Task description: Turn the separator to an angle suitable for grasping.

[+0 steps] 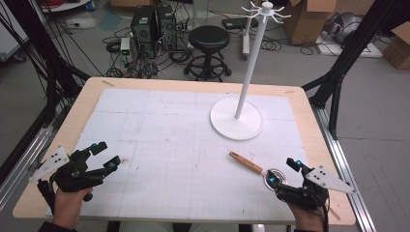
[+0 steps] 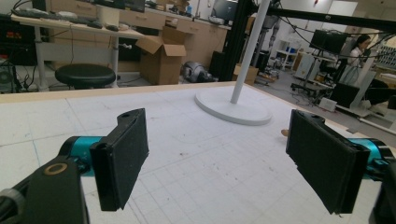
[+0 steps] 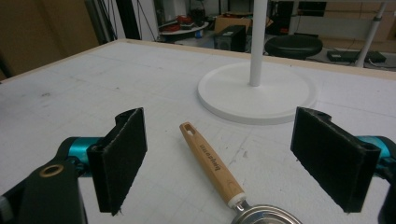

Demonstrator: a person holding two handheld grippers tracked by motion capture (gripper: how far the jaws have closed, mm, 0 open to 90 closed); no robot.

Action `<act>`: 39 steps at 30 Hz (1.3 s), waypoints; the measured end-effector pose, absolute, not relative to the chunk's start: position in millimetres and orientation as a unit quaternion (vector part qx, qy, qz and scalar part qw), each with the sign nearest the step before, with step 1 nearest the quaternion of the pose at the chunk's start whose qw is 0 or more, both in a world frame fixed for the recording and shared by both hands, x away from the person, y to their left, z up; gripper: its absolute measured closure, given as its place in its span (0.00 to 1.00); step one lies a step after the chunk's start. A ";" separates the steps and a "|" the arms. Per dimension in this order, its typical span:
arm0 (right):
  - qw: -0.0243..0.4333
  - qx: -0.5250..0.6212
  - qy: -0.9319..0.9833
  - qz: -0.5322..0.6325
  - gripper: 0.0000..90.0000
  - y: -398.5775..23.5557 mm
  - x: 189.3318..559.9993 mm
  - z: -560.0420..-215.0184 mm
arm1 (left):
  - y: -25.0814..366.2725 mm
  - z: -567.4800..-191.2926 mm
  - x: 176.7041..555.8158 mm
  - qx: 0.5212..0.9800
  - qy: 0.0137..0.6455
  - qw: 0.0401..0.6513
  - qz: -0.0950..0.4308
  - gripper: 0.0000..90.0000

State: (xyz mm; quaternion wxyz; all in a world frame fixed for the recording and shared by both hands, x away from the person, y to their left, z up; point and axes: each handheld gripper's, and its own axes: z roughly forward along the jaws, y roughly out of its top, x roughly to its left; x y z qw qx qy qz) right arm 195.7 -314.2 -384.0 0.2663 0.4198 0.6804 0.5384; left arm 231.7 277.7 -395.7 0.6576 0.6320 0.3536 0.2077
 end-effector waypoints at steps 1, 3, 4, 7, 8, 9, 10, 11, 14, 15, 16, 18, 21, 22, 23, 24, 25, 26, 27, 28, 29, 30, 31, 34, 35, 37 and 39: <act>0.266 0.421 0.678 0.540 0.19 -314.5 195.9 -384.1 | 277.6 -395.9 232.1 0.633 0.354 0.656 0.208 0.24; 0.264 0.423 0.677 0.541 0.19 -314.9 196.8 -384.3 | 277.5 -396.3 232.4 0.635 0.354 0.655 0.206 0.24; 0.266 0.422 0.678 0.540 0.19 -314.8 197.5 -384.5 | 277.5 -396.4 232.3 0.635 0.354 0.655 0.206 0.24; 0.264 0.420 0.681 0.538 0.19 -312.2 198.1 -384.4 | 277.7 -396.2 231.0 0.633 0.354 0.657 0.207 0.24; 0.264 0.420 0.682 0.538 0.19 -311.5 198.1 -384.4 | 277.8 -396.2 230.7 0.633 0.354 0.657 0.208 0.24; 0.262 0.420 0.682 0.538 0.19 -310.1 198.1 -384.4 | 277.9 -396.2 230.7 0.633 0.354 0.656 0.209 0.24; 0.260 0.419 0.683 0.539 0.20 -308.4 198.2 -384.3 | 277.9 -396.2 231.1 0.633 0.354 0.656 0.208 0.24; 0.260 0.419 0.683 0.539 0.20 -308.4 198.2 -384.3 | 277.9 -396.2 231.1 0.633 0.354 0.656 0.208 0.24; 0.250 0.415 0.689 0.540 0.25 -303.0 201.3 -385.2 | 277.2 -396.4 231.1 0.637 0.350 0.655 0.206 0.24; 0.241 0.411 0.696 0.537 0.34 -297.4 204.8 -386.4 | 276.8 -396.2 230.7 0.636 0.350 0.656 0.207 0.24; 0.235 0.407 0.701 0.536 0.42 -293.9 207.5 -387.8 | 276.5 -396.5 230.6 0.637 0.351 0.655 0.206 0.24; 0.221 0.403 0.707 0.538 0.54 -288.7 213.0 -390.4 | 275.6 -397.0 231.3 0.637 0.352 0.654 0.205 0.24; 0.198 0.404 0.726 0.521 0.71 -281.3 225.3 -396.8 | 275.8 -397.5 232.8 0.640 0.352 0.652 0.205 0.24; 0.193 0.401 0.735 0.511 0.77 -279.2 229.6 -400.0 | 276.0 -397.7 232.8 0.640 0.353 0.651 0.204 0.24; 0.189 0.400 0.745 0.500 0.83 -276.8 233.8 -403.0 | 276.0 -397.8 232.9 0.640 0.353 0.651 0.204 0.24; 0.184 0.401 0.752 0.489 0.87 -274.6 236.8 -405.3 | 276.1 -397.9 232.7 0.640 0.353 0.651 0.204 0.24; 0.176 0.399 0.761 0.479 0.90 -271.9 241.5 -408.8 | 275.9 -398.0 232.6 0.640 0.353 0.651 0.204 0.24; 0.169 0.400 0.769 0.469 0.92 -269.1 246.3 -412.4 | 275.9 -398.0 232.5 0.641 0.352 0.650 0.204 0.24; 0.162 0.402 0.777 0.456 0.93 -266.2 251.6 -416.4 | 275.4 -398.1 232.3 0.641 0.353 0.651 0.203 0.24; 0.155 0.402 0.788 0.441 0.96 -261.9 258.1 -421.5 | 275.3 -398.1 232.3 0.641 0.352 0.651 0.203 0.24; 0.152 0.404 0.797 0.422 0.98 -258.6 262.9 -425.1 | 275.3 -398.1 232.3 0.641 0.352 0.651 0.203 0.24; 0.147 0.406 0.805 0.406 0.99 -255.3 267.5 -428.4 | 275.6 -398.2 232.5 0.642 0.352 0.650 0.203 0.24; 0.146 0.408 0.811 0.393 0.99 -252.5 271.1 -431.3 | 275.9 -398.3 232.6 0.642 0.353 0.649 0.203 0.24; 0.151 0.412 0.817 0.374 0.99 -251.0 278.7 -436.0 | 276.7 -398.7 233.1 0.642 0.355 0.649 0.202 0.24; 0.151 0.415 0.817 0.371 0.99 -251.9 280.5 -436.9 | 276.7 -398.8 233.2 0.642 0.355 0.649 0.202 0.24; 0.155 0.419 0.816 0.367 0.99 -253.6 282.8 -438.1 | 276.6 -398.8 233.1 0.642 0.355 0.649 0.202 0.25; 0.159 0.428 0.812 0.363 0.99 -255.5 284.4 -438.2 | 276.3 -398.9 233.1 0.644 0.354 0.648 0.201 0.25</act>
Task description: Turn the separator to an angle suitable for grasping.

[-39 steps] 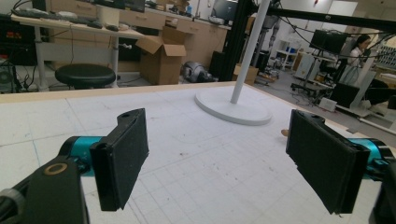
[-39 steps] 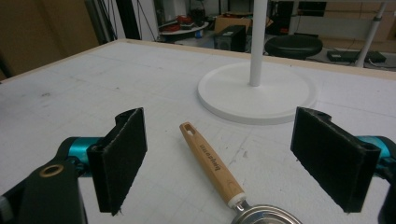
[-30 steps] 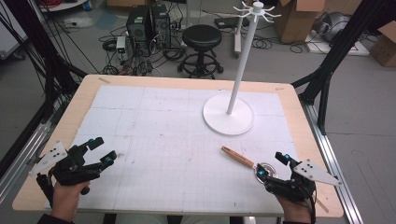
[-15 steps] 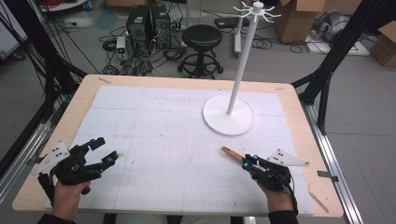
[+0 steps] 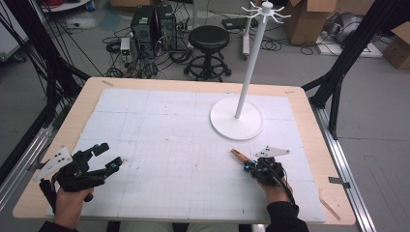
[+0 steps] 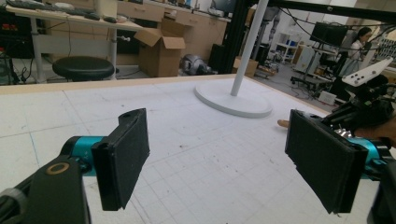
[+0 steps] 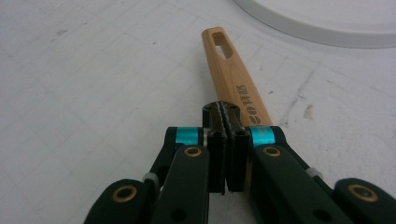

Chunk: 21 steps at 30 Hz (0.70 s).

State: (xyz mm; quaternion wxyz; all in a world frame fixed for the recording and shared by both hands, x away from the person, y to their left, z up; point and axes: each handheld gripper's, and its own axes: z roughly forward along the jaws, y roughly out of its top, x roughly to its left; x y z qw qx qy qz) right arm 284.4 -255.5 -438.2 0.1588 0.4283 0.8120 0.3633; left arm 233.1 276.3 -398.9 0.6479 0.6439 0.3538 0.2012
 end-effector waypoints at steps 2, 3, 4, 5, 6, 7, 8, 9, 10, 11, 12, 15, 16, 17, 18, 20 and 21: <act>0.160 0.431 0.810 0.364 0.99 -256.7 285.2 -438.3 | 275.9 -399.0 233.3 0.644 0.354 0.648 0.201 0.25; 0.160 0.431 0.810 0.364 0.99 -257.1 285.3 -438.2 | 275.8 -399.1 233.4 0.644 0.354 0.647 0.200 0.25; 0.162 0.432 0.810 0.363 0.99 -257.3 285.2 -438.2 | 275.8 -399.2 233.5 0.644 0.354 0.647 0.200 0.25; 0.164 0.433 0.810 0.361 0.99 -257.4 285.1 -438.3 | 275.8 -399.2 233.5 0.645 0.354 0.647 0.200 0.25; 0.166 0.434 0.809 0.359 0.99 -257.9 285.4 -438.4 | 275.8 -399.3 233.5 0.645 0.354 0.647 0.200 0.25; 0.167 0.434 0.810 0.358 0.99 -258.3 285.6 -438.6 | 275.9 -399.3 233.6 0.645 0.354 0.647 0.200 0.25; 0.171 0.437 0.808 0.356 0.99 -258.4 285.5 -438.4 | 275.8 -399.3 233.5 0.645 0.355 0.647 0.200 0.25; 0.173 0.439 0.807 0.356 0.99 -258.8 285.4 -438.2 | 275.9 -399.3 233.5 0.645 0.355 0.647 0.200 0.25; 0.174 0.441 0.805 0.356 0.99 -259.5 285.3 -437.9 | 276.1 -399.3 233.5 0.645 0.355 0.646 0.200 0.25; 0.175 0.442 0.804 0.356 0.99 -260.3 285.2 -437.6 | 276.1 -399.3 233.5 0.645 0.355 0.646 0.200 0.25; 0.179 0.443 0.803 0.356 0.99 -260.9 285.2 -437.3 | 276.0 -399.3 233.5 0.644 0.355 0.647 0.200 0.25; 0.184 0.451 0.798 0.355 0.98 -263.1 284.8 -436.7 | 276.1 -399.3 233.5 0.645 0.355 0.647 0.200 0.25; 0.183 0.451 0.797 0.357 0.97 -264.1 284.7 -436.5 | 276.2 -399.3 233.5 0.644 0.354 0.648 0.199 0.25; 0.183 0.451 0.797 0.357 0.97 -264.1 284.7 -436.5 | 276.2 -399.3 233.5 0.644 0.354 0.648 0.199 0.25; 0.184 0.453 0.789 0.372 0.96 -265.6 282.5 -433.6 | 276.7 -399.0 233.2 0.644 0.354 0.649 0.199 0.25; 0.189 0.454 0.777 0.393 0.93 -268.2 278.7 -427.4 | 277.2 -399.0 233.1 0.642 0.355 0.650 0.199 0.25; 0.197 0.453 0.770 0.403 0.91 -270.5 276.5 -423.2 | 277.2 -399.0 233.1 0.642 0.355 0.650 0.199 0.25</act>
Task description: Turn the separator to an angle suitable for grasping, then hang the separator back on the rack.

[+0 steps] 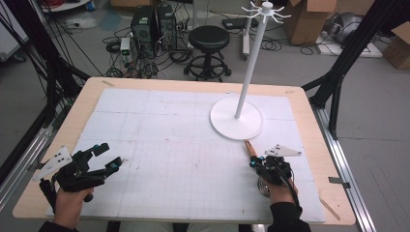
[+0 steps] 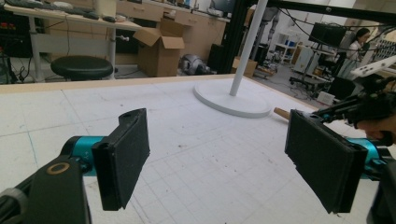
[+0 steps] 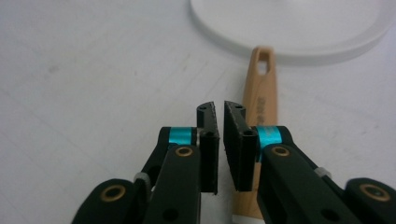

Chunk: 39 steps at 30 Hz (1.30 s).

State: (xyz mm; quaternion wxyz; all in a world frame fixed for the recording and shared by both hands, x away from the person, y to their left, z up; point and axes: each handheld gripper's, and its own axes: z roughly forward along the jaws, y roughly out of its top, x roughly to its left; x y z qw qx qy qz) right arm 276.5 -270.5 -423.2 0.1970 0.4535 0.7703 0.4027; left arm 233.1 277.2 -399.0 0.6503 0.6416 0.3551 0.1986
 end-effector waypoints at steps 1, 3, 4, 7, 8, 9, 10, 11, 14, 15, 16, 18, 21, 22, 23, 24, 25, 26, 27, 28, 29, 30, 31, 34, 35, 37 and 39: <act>0.203 0.456 0.761 0.415 0.85 -272.6 273.8 -418.8 | 278.0 -399.1 233.1 0.641 0.356 0.651 0.198 0.25; 0.219 0.461 0.741 0.437 0.70 -276.9 268.2 -411.2 | 278.0 -399.1 233.1 0.639 0.357 0.652 0.198 0.25; 0.231 0.462 0.727 0.452 0.66 -279.7 263.4 -405.5 | 278.6 -399.0 233.1 0.639 0.356 0.653 0.197 0.25; 0.257 0.466 0.705 0.468 0.43 -284.3 252.9 -393.0 | 279.3 -398.9 233.4 0.636 0.354 0.659 0.190 0.24; 0.267 0.467 0.698 0.473 0.39 -286.3 248.5 -388.6 | 279.3 -399.0 233.7 0.637 0.354 0.659 0.187 0.23; 0.270 0.469 0.692 0.478 0.36 -287.6 244.0 -385.9 | 279.2 -399.0 234.2 0.637 0.353 0.660 0.184 0.20; 0.278 0.464 0.688 0.483 0.33 -289.3 239.6 -384.1 | 279.2 -399.0 234.2 0.637 0.353 0.660 0.184 0.19; 0.289 0.459 0.687 0.483 0.29 -290.8 235.0 -382.8 | 278.4 -398.8 234.1 0.636 0.351 0.662 0.184 0.18; 0.298 0.434 0.693 0.492 0.17 -295.4 222.1 -381.9 | 277.3 -398.5 234.0 0.639 0.344 0.664 0.178 0.18; 0.303 0.429 0.689 0.499 0.16 -297.1 217.3 -382.3 | 276.0 -397.9 233.9 0.645 0.339 0.663 0.173 0.18; 0.304 0.428 0.684 0.507 0.16 -299.8 211.8 -382.6 | 275.2 -397.8 233.8 0.645 0.338 0.663 0.175 0.18; 0.287 0.434 0.678 0.519 0.16 -304.3 206.4 -381.0 | 274.4 -397.5 233.4 0.644 0.338 0.663 0.176 0.18; 0.270 0.432 0.690 0.514 0.17 -307.2 203.2 -378.9 | 275.0 -397.2 232.8 0.647 0.340 0.658 0.181 0.18; 0.274 0.435 0.688 0.512 0.17 -307.2 202.3 -379.3 | 274.7 -397.1 232.7 0.645 0.344 0.658 0.181 0.18; 0.276 0.434 0.686 0.515 0.17 -307.7 202.3 -379.7 | 274.8 -397.1 232.7 0.644 0.345 0.658 0.181 0.19; 0.274 0.435 0.683 0.519 0.17 -307.7 202.4 -379.7 | 274.8 -397.0 232.6 0.645 0.345 0.658 0.182 0.19; 0.275 0.438 0.679 0.522 0.17 -307.7 202.4 -379.4 | 274.8 -397.1 232.7 0.645 0.344 0.657 0.182 0.19; 0.276 0.439 0.676 0.523 0.17 -307.6 202.5 -379.3 | 274.8 -397.2 232.9 0.646 0.344 0.656 0.182 0.19; 0.278 0.441 0.675 0.522 0.17 -307.3 202.5 -379.4 | 274.8 -397.2 232.9 0.646 0.344 0.656 0.182 0.19; 0.278 0.442 0.675 0.521 0.17 -307.1 202.7 -379.5 | 274.4 -397.5 233.3 0.647 0.345 0.655 0.180 0.19; 0.277 0.442 0.678 0.518 0.17 -306.9 203.0 -380.0 | 274.4 -397.6 233.6 0.648 0.345 0.655 0.179 0.19; 0.277 0.442 0.678 0.518 0.17 -306.9 203.0 -380.0 | 274.4 -397.6 233.6 0.648 0.345 0.655 0.179 0.19; 0.278 0.444 0.678 0.516 0.17 -306.7 203.8 -380.9 | 274.3 -397.8 234.4 0.648 0.346 0.655 0.178 0.19; 0.278 0.447 0.677 0.514 0.17 -306.3 205.9 -381.8 | 274.6 -398.3 235.0 0.648 0.347 0.654 0.177 0.19; 0.279 0.447 0.678 0.513 0.17 -305.8 206.9 -382.2 | 274.7 -398.4 234.9 0.649 0.347 0.654 0.176 0.19; 0.280 0.447 0.680 0.510 0.17 -304.9 208.5 -382.8 | 275.0 -398.5 234.5 0.649 0.347 0.654 0.176 0.19; 0.278 0.447 0.680 0.510 0.17 -304.1 209.6 -383.3 | 275.1 -398.6 234.4 0.649 0.346 0.654 0.176 0.19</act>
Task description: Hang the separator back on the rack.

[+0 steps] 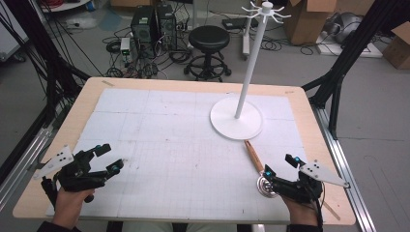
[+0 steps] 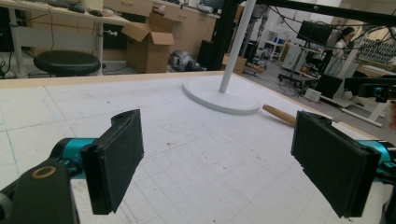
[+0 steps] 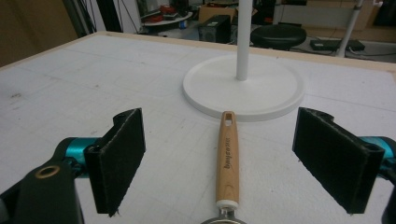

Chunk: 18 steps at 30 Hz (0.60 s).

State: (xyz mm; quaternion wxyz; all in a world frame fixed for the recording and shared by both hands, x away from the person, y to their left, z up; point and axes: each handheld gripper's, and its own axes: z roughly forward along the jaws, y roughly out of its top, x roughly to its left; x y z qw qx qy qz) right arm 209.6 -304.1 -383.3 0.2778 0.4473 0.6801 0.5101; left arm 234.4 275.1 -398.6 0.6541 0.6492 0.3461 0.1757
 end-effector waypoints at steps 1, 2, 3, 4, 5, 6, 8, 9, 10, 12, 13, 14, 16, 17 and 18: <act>0.274 0.448 0.683 0.507 0.17 -302.4 212.8 -384.6 | 275.2 -398.6 234.4 0.649 0.346 0.654 0.175 0.19; 0.272 0.448 0.685 0.506 0.17 -301.6 214.5 -385.1 | 275.1 -399.0 234.4 0.649 0.348 0.653 0.175 0.19; 0.271 0.448 0.687 0.504 0.17 -300.8 216.1 -385.5 | 274.9 -399.1 234.5 0.650 0.348 0.652 0.176 0.19; 0.268 0.449 0.687 0.504 0.17 -299.8 218.0 -385.9 | 274.5 -399.0 234.5 0.650 0.349 0.652 0.175 0.19; 0.266 0.449 0.689 0.503 0.17 -298.8 219.8 -386.2 | 274.0 -398.7 234.4 0.648 0.349 0.654 0.174 0.19; 0.266 0.449 0.690 0.501 0.17 -297.9 221.9 -386.5 | 273.5 -398.5 234.3 0.648 0.349 0.654 0.175 0.19; 0.267 0.449 0.693 0.497 0.17 -296.7 225.8 -387.2 | 272.4 -398.9 234.3 0.650 0.349 0.652 0.175 0.19; 0.267 0.450 0.694 0.494 0.17 -296.0 228.1 -387.6 | 272.0 -398.9 234.3 0.652 0.348 0.651 0.174 0.19; 0.264 0.454 0.695 0.491 0.17 -295.3 230.3 -388.1 | 271.3 -398.8 234.3 0.652 0.348 0.651 0.174 0.19; 0.257 0.457 0.698 0.488 0.17 -294.0 235.9 -389.5 | 270.9 -399.3 235.0 0.653 0.347 0.650 0.173 0.19; 0.258 0.457 0.700 0.484 0.17 -293.8 239.1 -389.9 | 271.3 -399.6 235.4 0.655 0.347 0.648 0.173 0.19; 0.256 0.459 0.700 0.482 0.18 -293.3 242.7 -390.1 | 271.6 -399.9 235.5 0.656 0.348 0.648 0.172 0.19; 0.252 0.466 0.703 0.474 0.18 -292.3 251.0 -390.3 | 272.4 -400.1 235.2 0.654 0.349 0.649 0.172 0.19; 0.251 0.468 0.705 0.469 0.18 -291.6 255.9 -390.7 | 273.0 -400.0 234.9 0.654 0.349 0.649 0.172 0.19; 0.249 0.470 0.709 0.463 0.19 -290.7 260.7 -391.4 | 273.2 -400.0 234.9 0.652 0.349 0.650 0.172 0.19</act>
